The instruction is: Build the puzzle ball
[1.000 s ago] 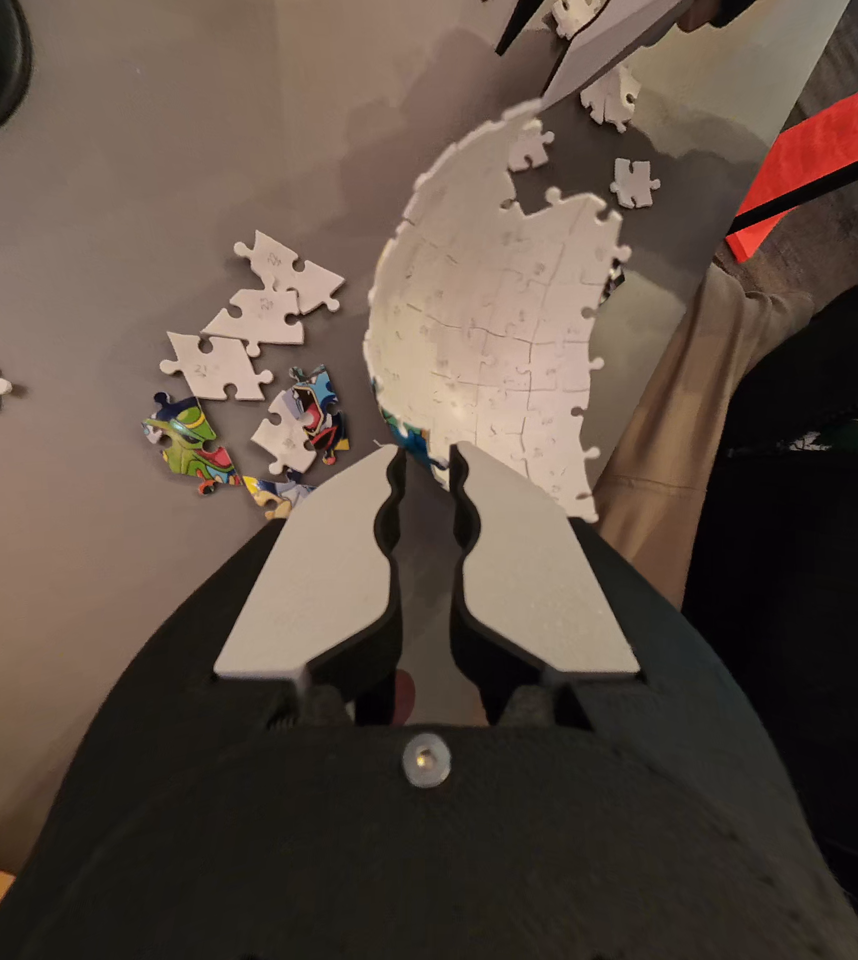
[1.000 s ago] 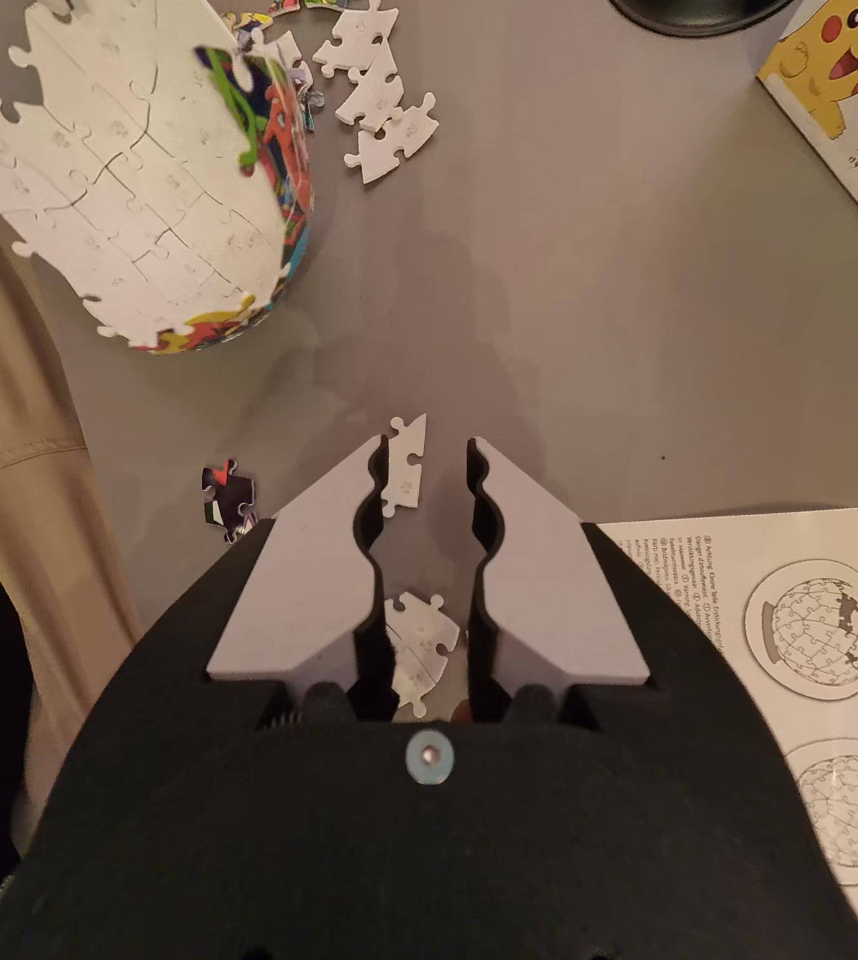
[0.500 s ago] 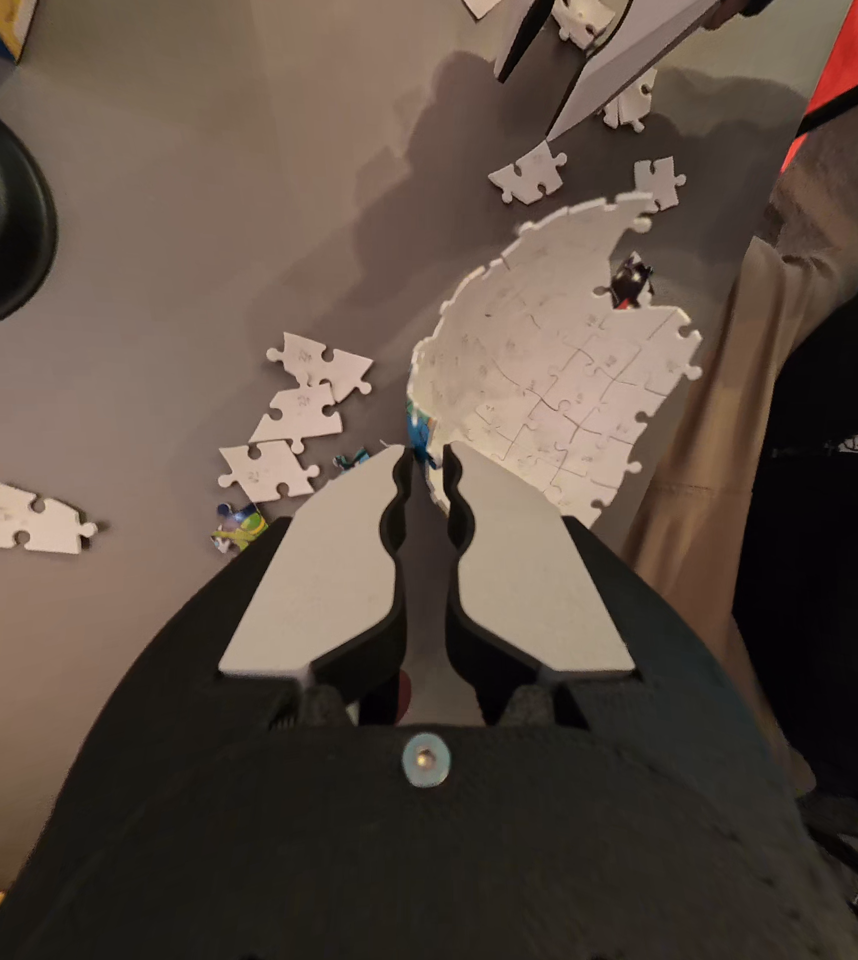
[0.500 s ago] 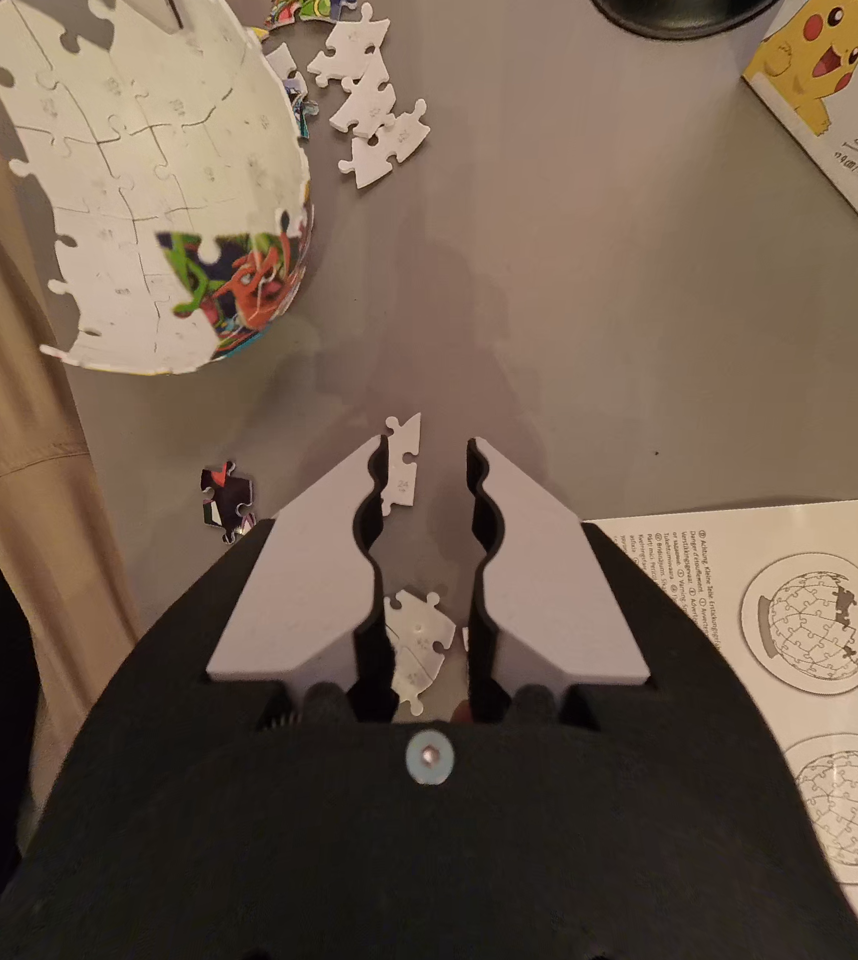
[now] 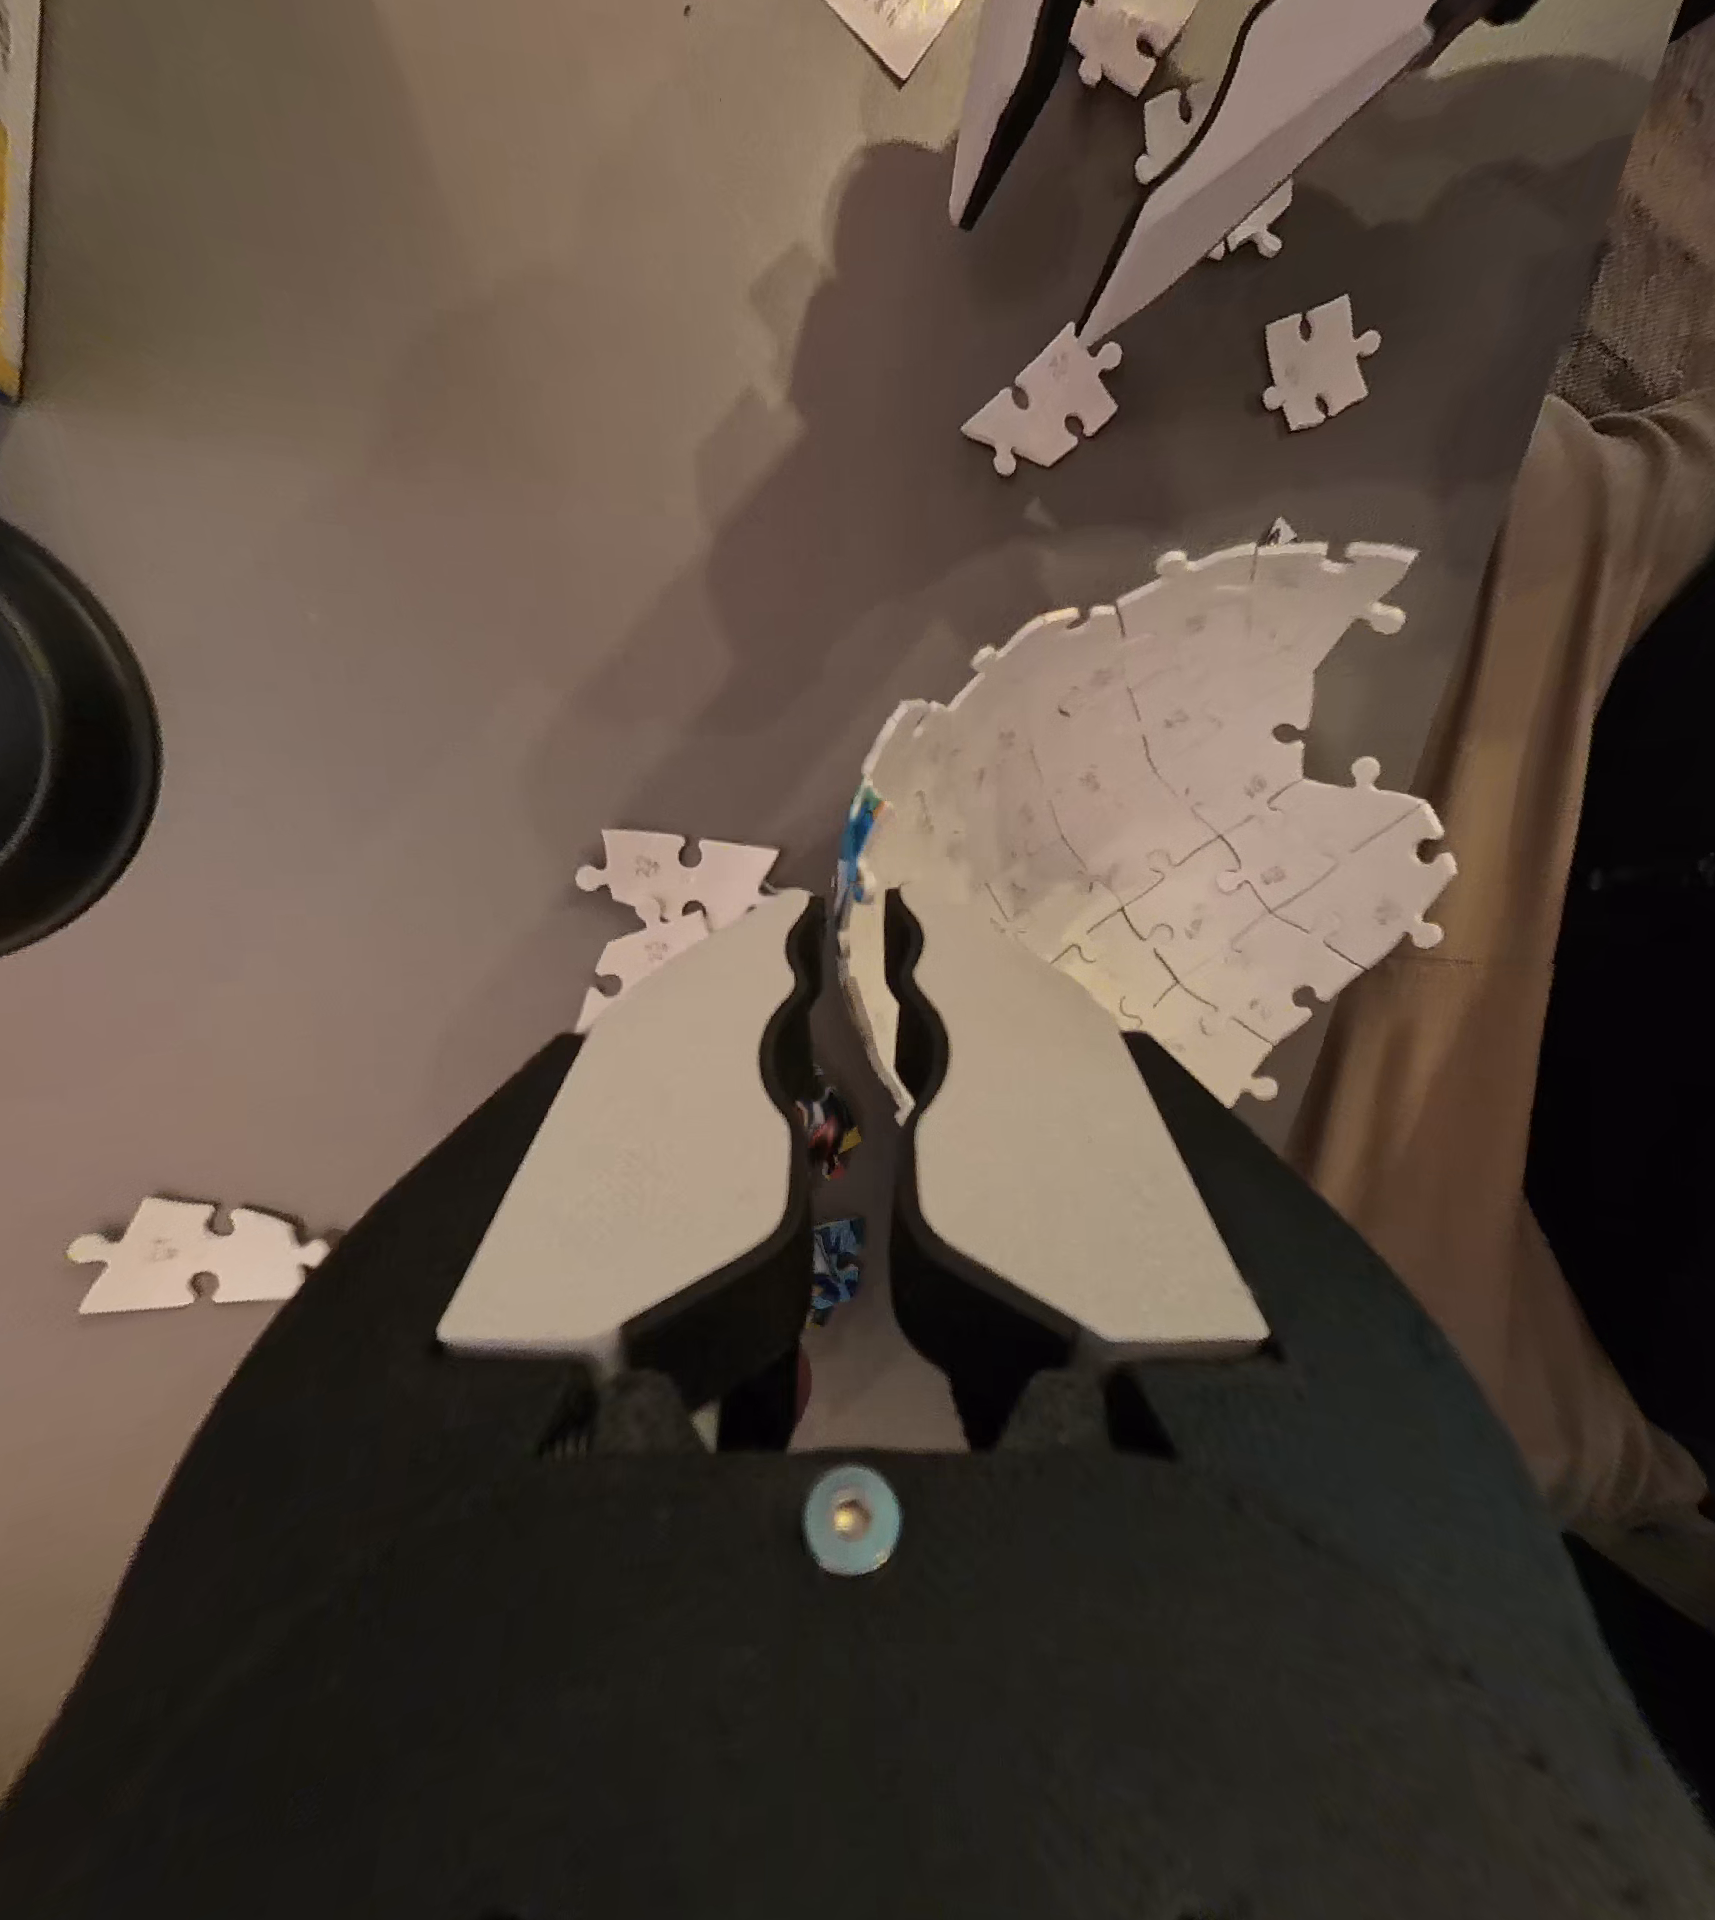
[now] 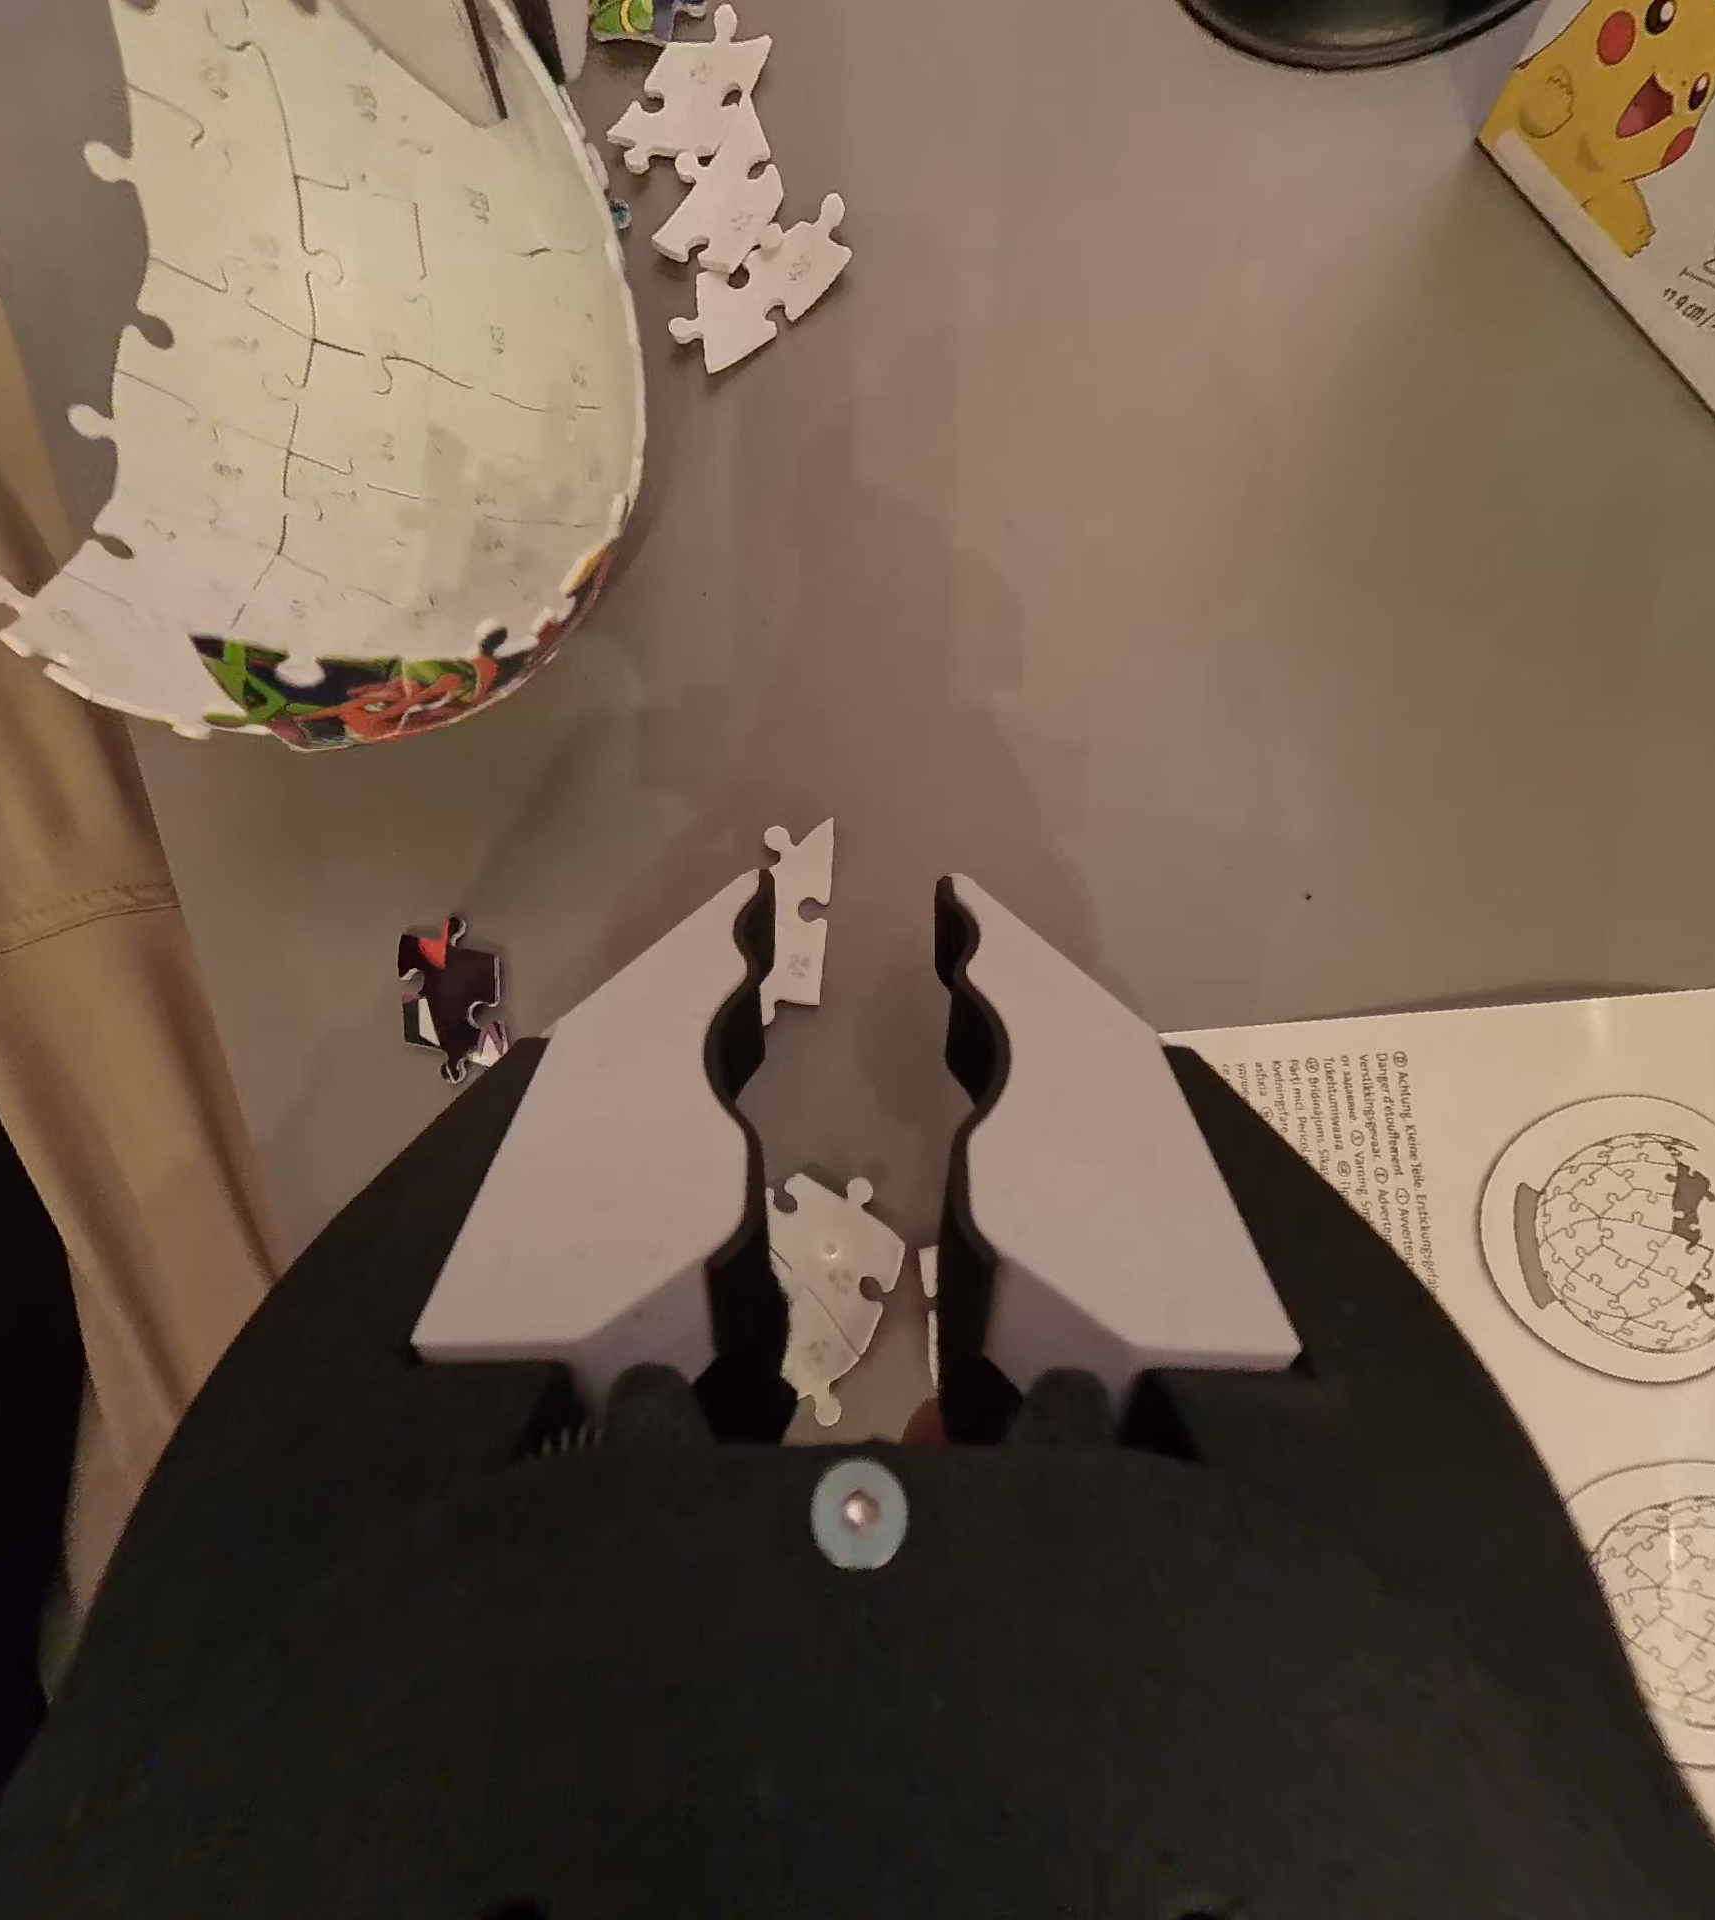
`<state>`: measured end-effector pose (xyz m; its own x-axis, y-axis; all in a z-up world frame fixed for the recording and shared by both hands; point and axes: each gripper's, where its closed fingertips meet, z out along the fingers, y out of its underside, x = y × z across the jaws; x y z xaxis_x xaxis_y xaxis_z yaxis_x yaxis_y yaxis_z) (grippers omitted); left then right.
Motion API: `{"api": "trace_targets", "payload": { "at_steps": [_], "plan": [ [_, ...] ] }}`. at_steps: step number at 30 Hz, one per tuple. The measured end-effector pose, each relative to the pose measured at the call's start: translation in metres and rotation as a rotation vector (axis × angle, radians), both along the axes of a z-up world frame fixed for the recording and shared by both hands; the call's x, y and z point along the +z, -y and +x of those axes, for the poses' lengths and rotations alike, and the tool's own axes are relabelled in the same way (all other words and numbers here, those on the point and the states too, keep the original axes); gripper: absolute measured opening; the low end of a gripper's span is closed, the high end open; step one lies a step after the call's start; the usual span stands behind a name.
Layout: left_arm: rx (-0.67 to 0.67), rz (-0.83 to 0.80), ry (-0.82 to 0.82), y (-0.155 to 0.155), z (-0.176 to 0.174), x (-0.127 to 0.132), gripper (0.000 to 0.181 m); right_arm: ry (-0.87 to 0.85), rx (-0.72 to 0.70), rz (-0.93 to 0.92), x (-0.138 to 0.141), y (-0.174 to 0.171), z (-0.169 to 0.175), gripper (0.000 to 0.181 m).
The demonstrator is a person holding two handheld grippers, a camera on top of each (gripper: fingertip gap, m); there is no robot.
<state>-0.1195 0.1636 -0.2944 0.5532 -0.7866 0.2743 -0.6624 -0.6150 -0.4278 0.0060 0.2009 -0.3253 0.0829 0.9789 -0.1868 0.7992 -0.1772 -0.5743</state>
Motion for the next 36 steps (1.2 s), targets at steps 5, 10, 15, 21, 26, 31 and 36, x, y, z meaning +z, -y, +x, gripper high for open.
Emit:
{"api": "trace_targets", "payload": {
  "at_steps": [5,10,15,21,26,31,36],
  "plan": [
    [-0.021,0.020,-0.002,-0.008,0.005,0.006,0.012,-0.002,-0.003,0.000,0.001,-0.001,0.001,0.030],
    [0.027,0.082,0.007,-0.012,0.001,0.018,0.018,-0.002,0.000,-0.004,0.001,-0.001,0.002,0.030],
    [0.120,0.204,0.018,-0.002,-0.011,0.038,0.023,0.001,0.004,-0.003,0.000,-0.001,0.003,0.030],
    [0.263,0.277,0.055,0.026,-0.030,0.045,0.027,0.006,0.006,-0.002,-0.001,-0.001,0.003,0.031],
    [0.361,0.265,0.063,0.050,-0.040,0.032,0.039,0.016,0.011,0.002,-0.002,0.001,0.004,0.031],
    [0.399,0.218,0.093,0.063,-0.040,0.015,0.041,0.045,0.023,0.007,-0.005,0.004,0.006,0.030],
    [0.383,0.191,0.102,0.063,-0.032,0.005,0.042,0.099,0.055,0.027,-0.012,0.008,0.011,0.032]
  ]
}}
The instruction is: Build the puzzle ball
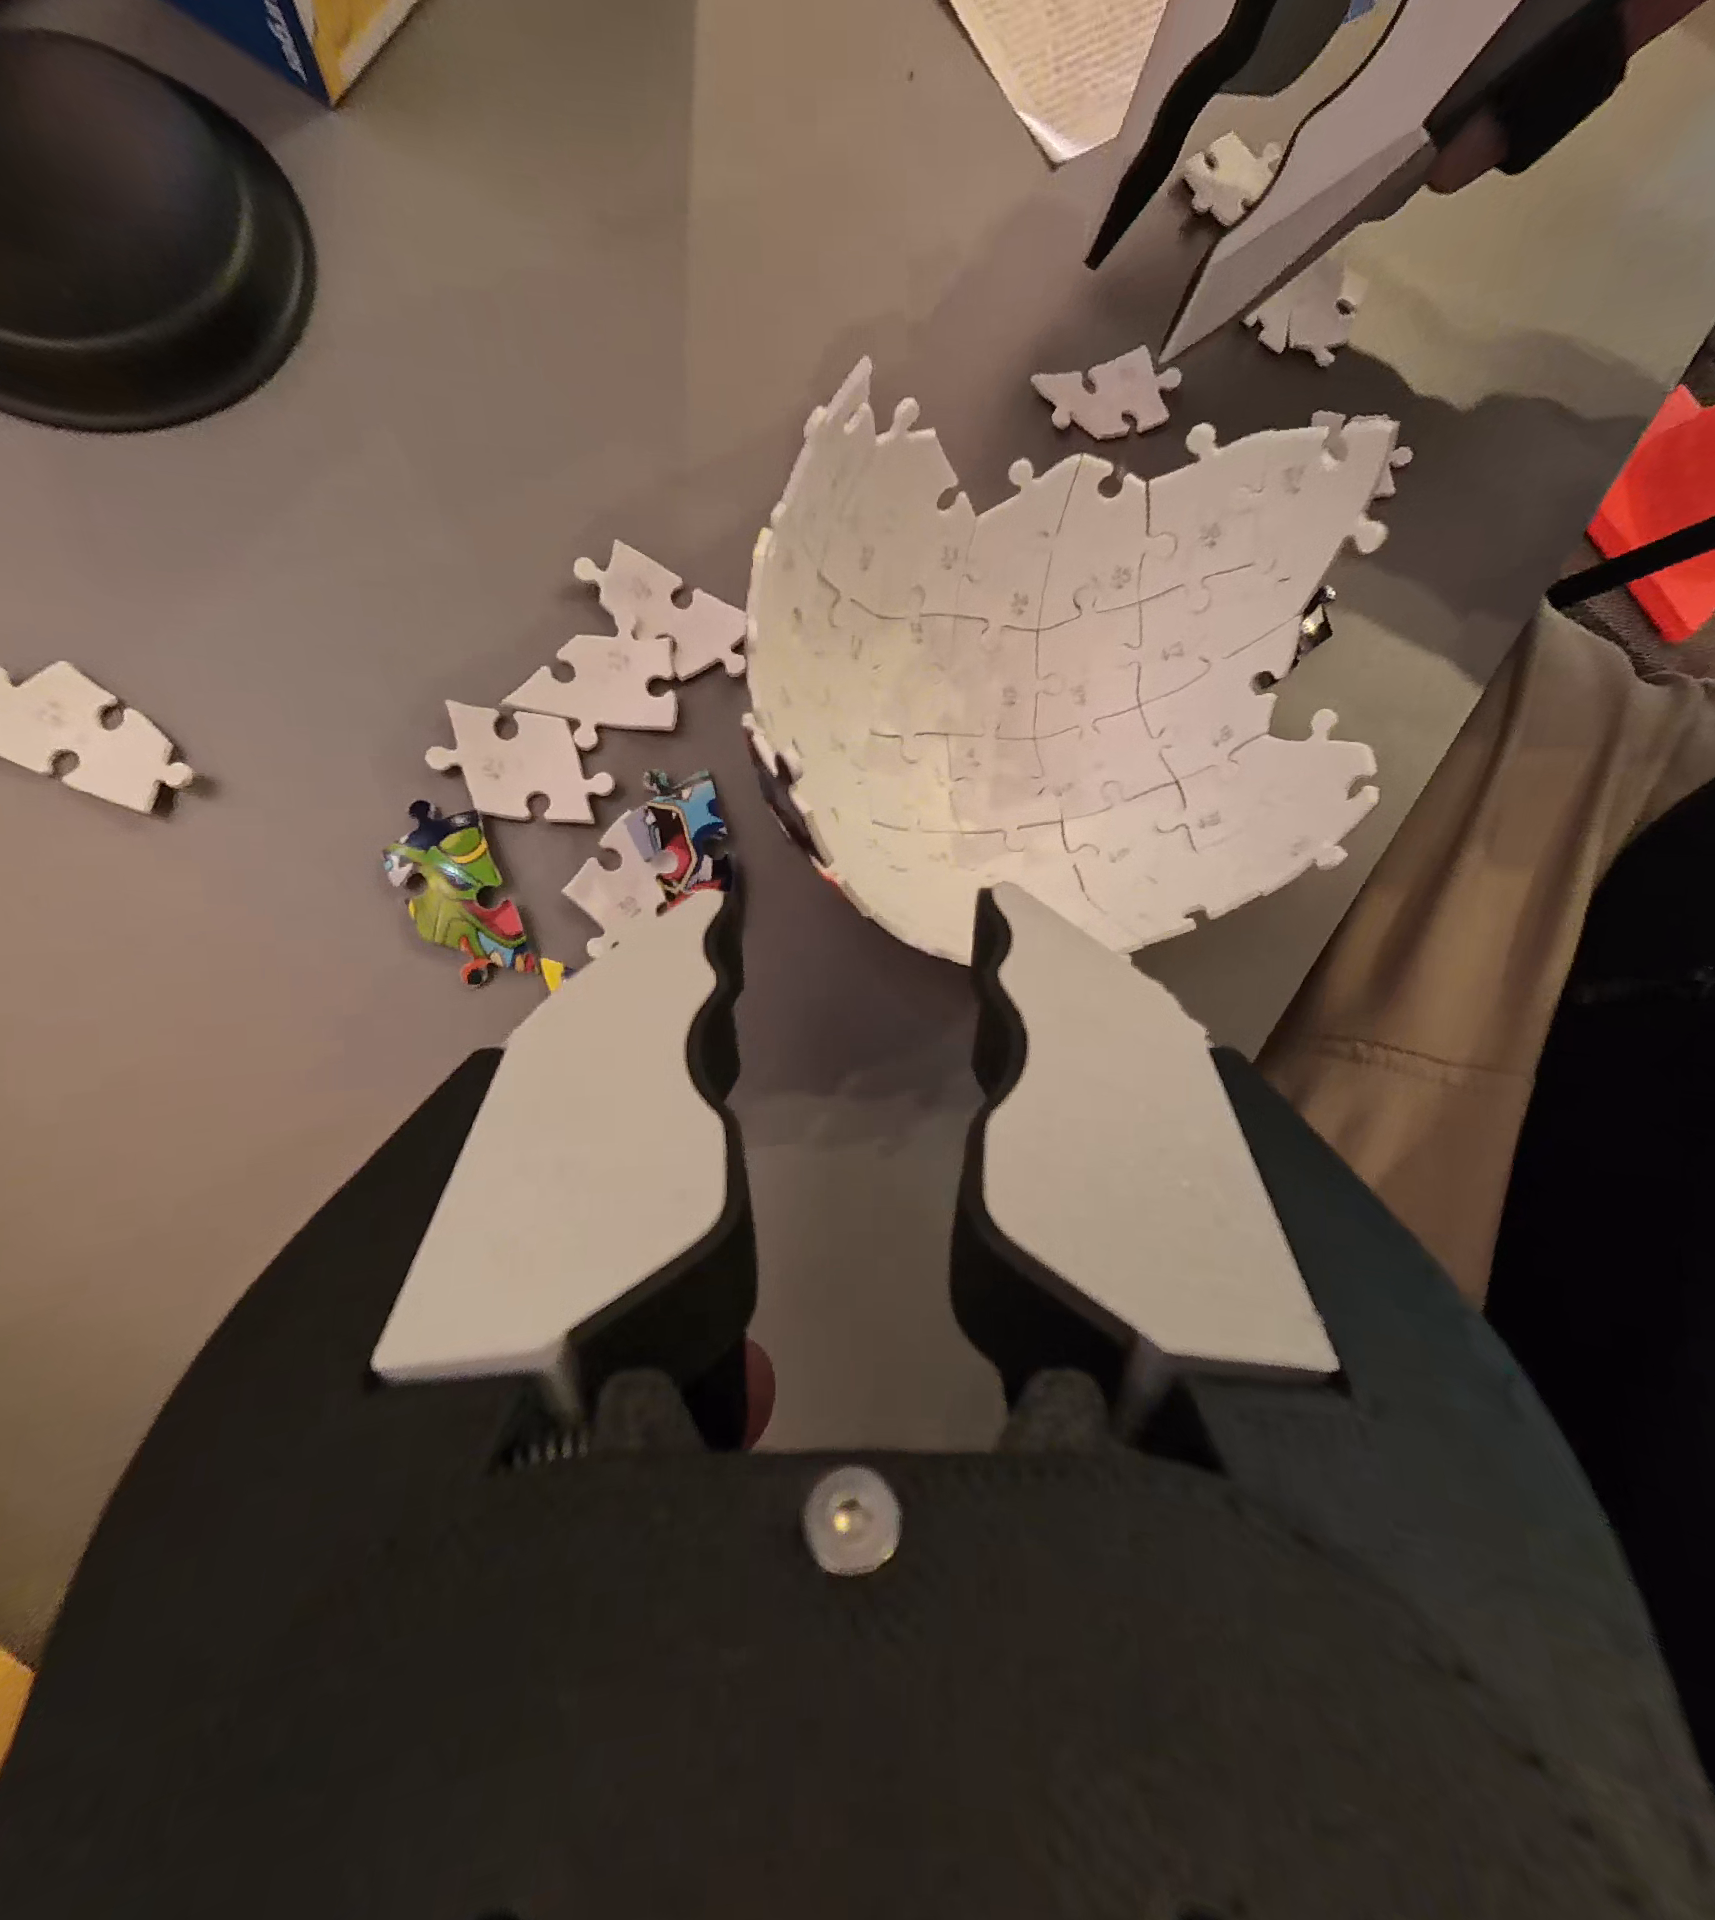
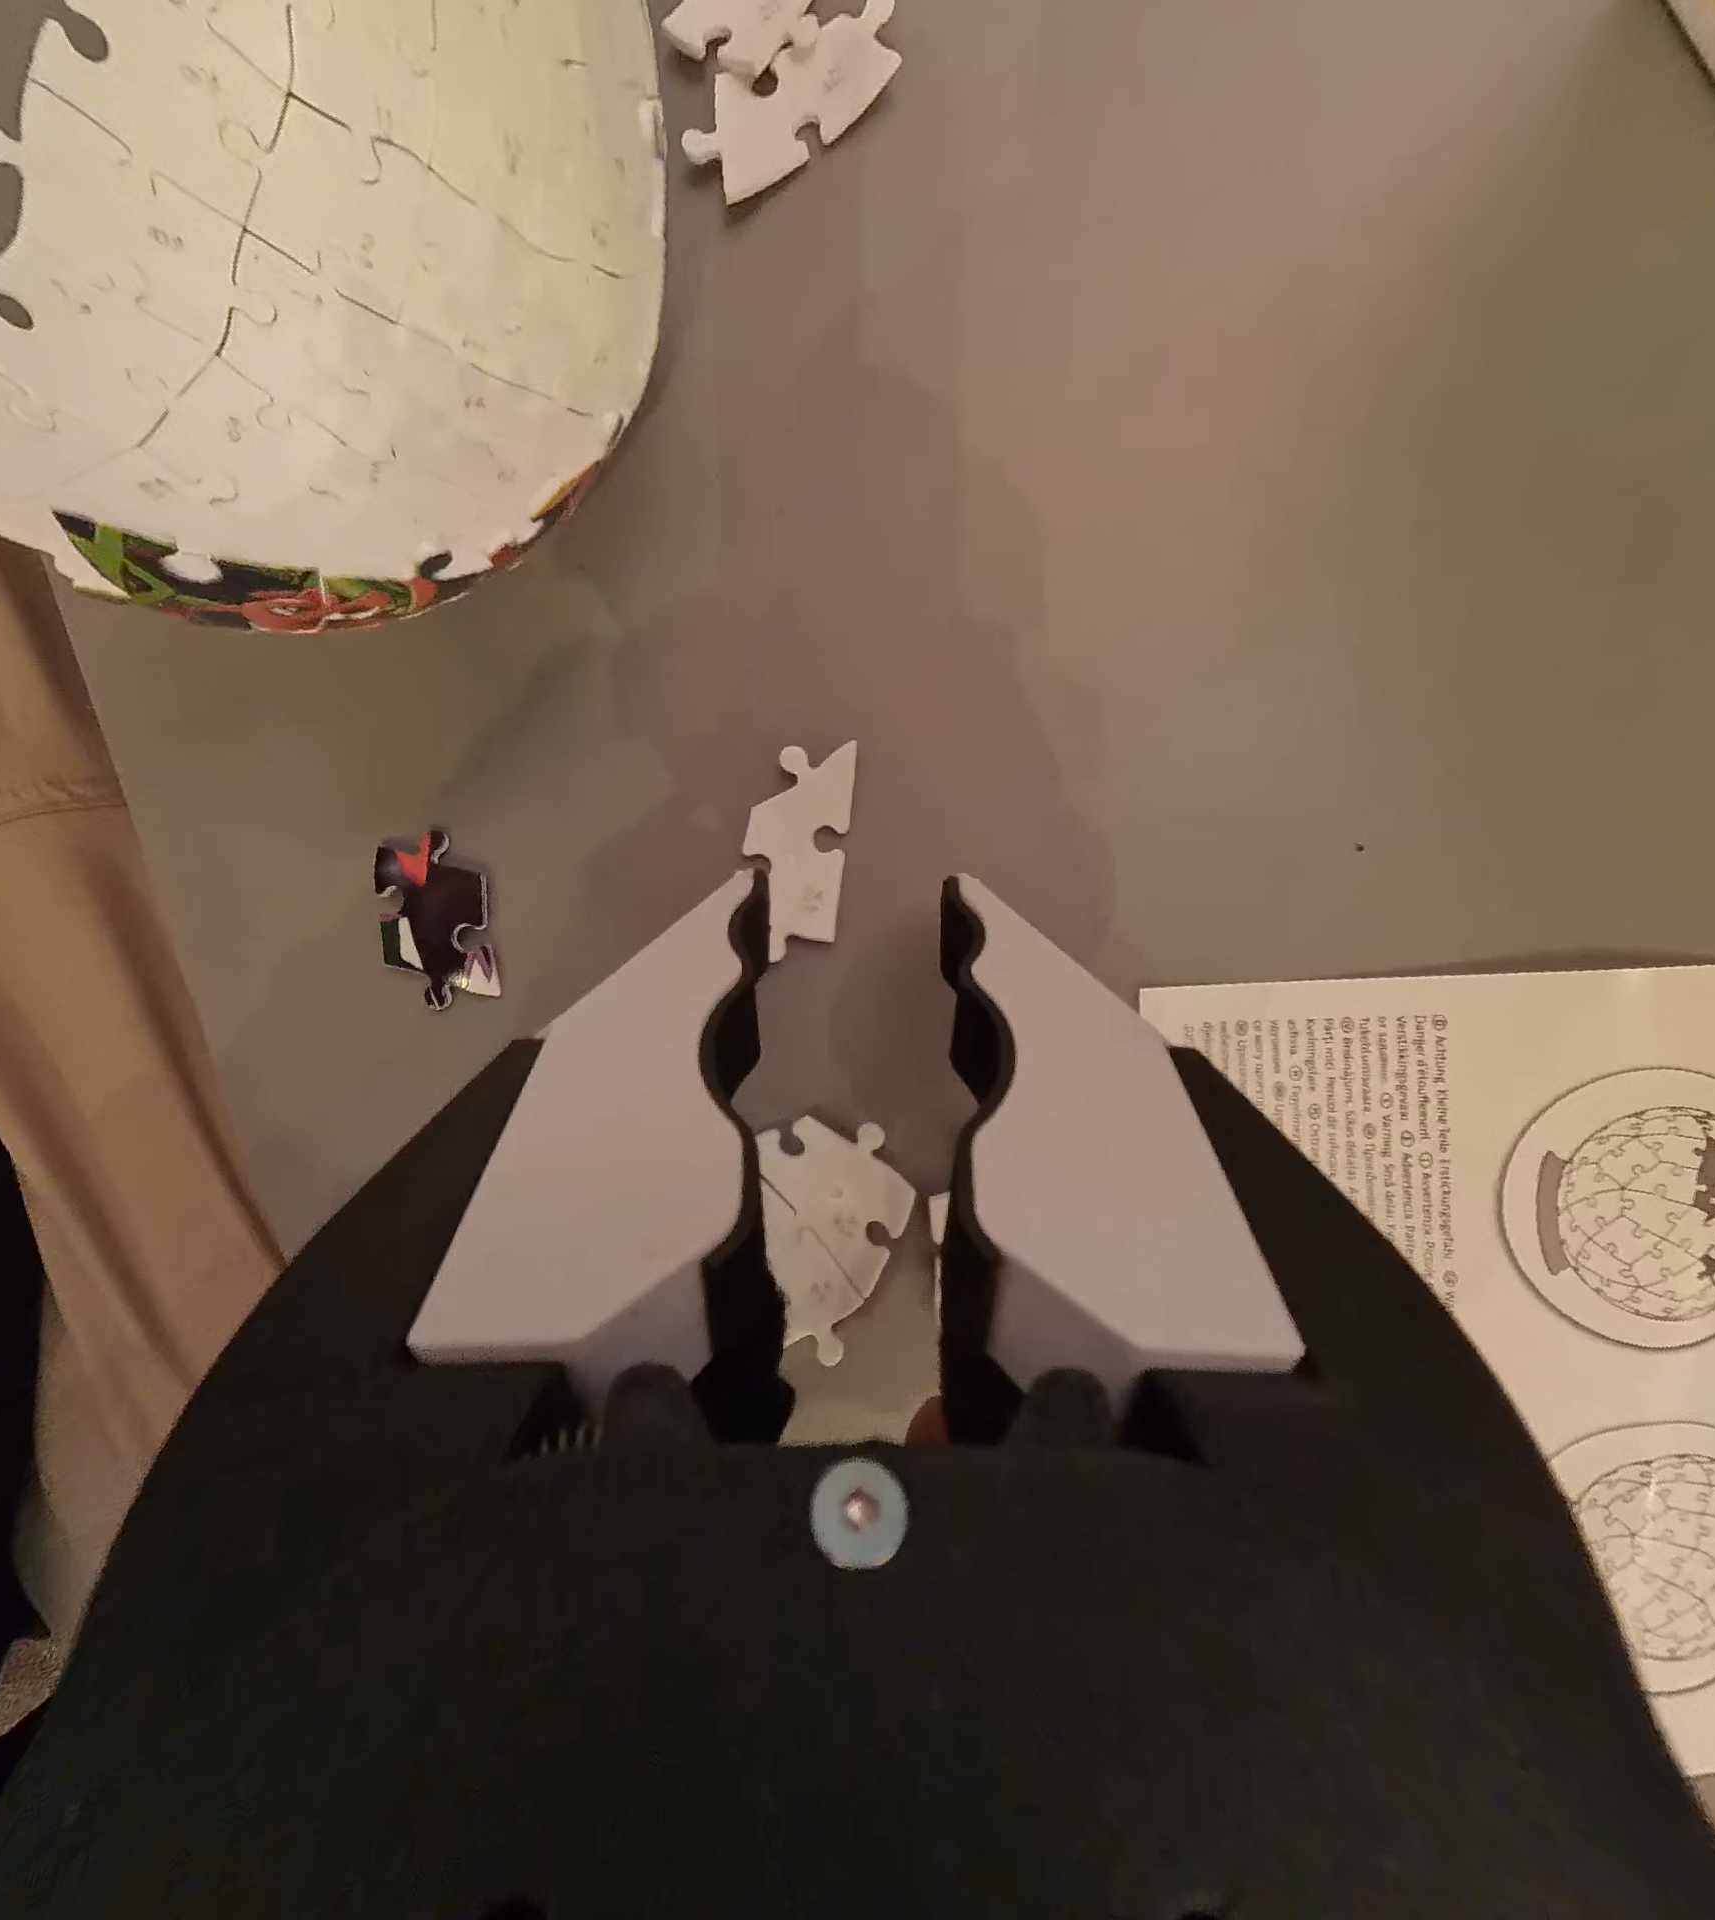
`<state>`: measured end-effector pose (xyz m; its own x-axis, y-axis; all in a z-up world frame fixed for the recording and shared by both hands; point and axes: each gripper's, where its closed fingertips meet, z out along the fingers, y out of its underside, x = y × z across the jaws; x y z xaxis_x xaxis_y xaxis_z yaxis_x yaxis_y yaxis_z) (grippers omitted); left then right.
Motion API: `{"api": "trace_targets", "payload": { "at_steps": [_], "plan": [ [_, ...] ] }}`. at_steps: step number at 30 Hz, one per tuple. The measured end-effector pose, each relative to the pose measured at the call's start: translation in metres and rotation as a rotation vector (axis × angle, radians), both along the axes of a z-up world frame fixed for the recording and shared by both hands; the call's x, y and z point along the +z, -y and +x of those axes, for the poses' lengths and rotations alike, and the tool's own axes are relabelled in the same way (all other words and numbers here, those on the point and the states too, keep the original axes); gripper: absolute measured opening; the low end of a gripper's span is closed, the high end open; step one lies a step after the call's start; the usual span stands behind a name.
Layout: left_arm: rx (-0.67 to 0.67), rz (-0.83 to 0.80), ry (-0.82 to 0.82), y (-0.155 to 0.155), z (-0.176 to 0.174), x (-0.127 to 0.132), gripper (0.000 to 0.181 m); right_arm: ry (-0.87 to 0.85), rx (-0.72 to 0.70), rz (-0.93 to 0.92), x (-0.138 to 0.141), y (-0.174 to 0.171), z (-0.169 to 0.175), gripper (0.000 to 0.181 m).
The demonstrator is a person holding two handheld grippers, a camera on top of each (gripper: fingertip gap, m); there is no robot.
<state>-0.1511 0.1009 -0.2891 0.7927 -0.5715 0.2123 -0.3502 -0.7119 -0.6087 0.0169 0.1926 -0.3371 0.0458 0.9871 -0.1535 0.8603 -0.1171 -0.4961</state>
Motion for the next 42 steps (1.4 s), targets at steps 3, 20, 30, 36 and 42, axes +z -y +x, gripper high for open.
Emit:
{"api": "trace_targets", "payload": {
  "at_steps": [3,20,30,36,42],
  "plan": [
    [0.006,-0.007,0.028,-0.001,0.002,-0.002,0.041,0.023,0.020,0.006,-0.004,0.005,0.000,0.032],
    [0.004,0.023,0.042,-0.005,0.001,-0.006,0.032,0.094,-0.037,0.069,-0.013,0.011,-0.001,0.012],
    [-0.049,0.034,0.003,-0.022,0.009,-0.014,0.016,0.079,-0.061,0.061,-0.013,0.014,0.004,0.012],
    [-0.141,0.062,-0.009,-0.038,0.019,-0.011,0.012,0.075,-0.065,0.059,-0.013,0.015,0.008,0.012],
    [-0.227,0.094,-0.041,-0.054,0.028,-0.009,0.014,0.068,-0.067,0.061,-0.013,0.014,0.008,0.012]
  ]
}}
